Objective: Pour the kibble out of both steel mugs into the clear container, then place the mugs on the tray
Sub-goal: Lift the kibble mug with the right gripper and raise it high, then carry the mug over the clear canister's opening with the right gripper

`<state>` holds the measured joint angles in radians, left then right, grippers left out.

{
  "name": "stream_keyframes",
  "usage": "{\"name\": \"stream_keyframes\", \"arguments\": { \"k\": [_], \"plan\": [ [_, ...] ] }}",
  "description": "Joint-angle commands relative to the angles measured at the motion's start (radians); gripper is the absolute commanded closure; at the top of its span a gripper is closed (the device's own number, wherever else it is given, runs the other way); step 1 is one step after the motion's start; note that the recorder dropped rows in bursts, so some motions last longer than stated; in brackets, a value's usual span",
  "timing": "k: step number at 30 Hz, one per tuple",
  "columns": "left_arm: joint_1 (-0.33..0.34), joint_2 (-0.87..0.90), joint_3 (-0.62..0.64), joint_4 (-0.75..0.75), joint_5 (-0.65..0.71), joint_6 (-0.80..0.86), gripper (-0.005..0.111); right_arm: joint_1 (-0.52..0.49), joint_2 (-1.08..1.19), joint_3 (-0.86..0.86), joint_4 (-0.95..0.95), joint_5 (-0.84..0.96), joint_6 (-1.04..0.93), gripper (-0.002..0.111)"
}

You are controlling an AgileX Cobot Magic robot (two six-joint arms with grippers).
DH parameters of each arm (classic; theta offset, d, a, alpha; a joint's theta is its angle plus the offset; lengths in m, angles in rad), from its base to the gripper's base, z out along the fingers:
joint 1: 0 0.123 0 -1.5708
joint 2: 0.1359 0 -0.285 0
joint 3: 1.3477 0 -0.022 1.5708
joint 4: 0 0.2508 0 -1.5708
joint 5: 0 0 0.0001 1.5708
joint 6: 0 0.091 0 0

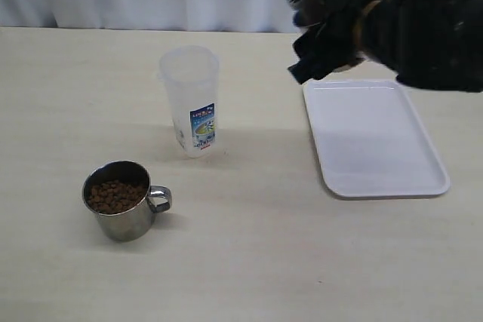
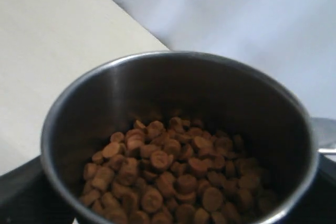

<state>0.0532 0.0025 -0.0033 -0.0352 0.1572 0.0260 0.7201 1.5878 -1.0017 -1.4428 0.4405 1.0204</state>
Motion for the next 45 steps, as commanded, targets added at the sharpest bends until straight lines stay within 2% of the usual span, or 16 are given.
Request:
{"name": "stream_keyframes", "arguments": {
  "k": [1, 10, 17, 26, 35, 45],
  "plan": [
    [-0.008, -0.003, 0.003, -0.002, -0.011, -0.001, 0.107, 0.077, 0.053, -0.009, -0.262, 0.070, 0.170, 0.104],
    [-0.008, -0.003, 0.003, -0.002, -0.011, -0.001, 0.107, 0.132, 0.117, -0.104, -0.302, 0.080, 0.185, 0.104],
    [-0.008, -0.003, 0.003, -0.004, -0.011, -0.001, 0.107, 0.132, 0.187, -0.199, -0.302, -0.001, -0.012, 0.104],
    [-0.008, -0.003, 0.003, -0.004, -0.011, -0.001, 0.107, 0.132, 0.257, -0.273, -0.302, -0.028, -0.125, 0.104],
    [-0.008, -0.003, 0.003, -0.004, -0.011, -0.001, 0.107, 0.132, 0.261, -0.277, -0.302, -0.074, -0.311, 0.104],
    [-0.008, -0.003, 0.003, -0.002, -0.011, -0.001, 0.107, 0.132, 0.261, -0.277, -0.302, -0.096, -0.409, 0.104]
  ]
}}
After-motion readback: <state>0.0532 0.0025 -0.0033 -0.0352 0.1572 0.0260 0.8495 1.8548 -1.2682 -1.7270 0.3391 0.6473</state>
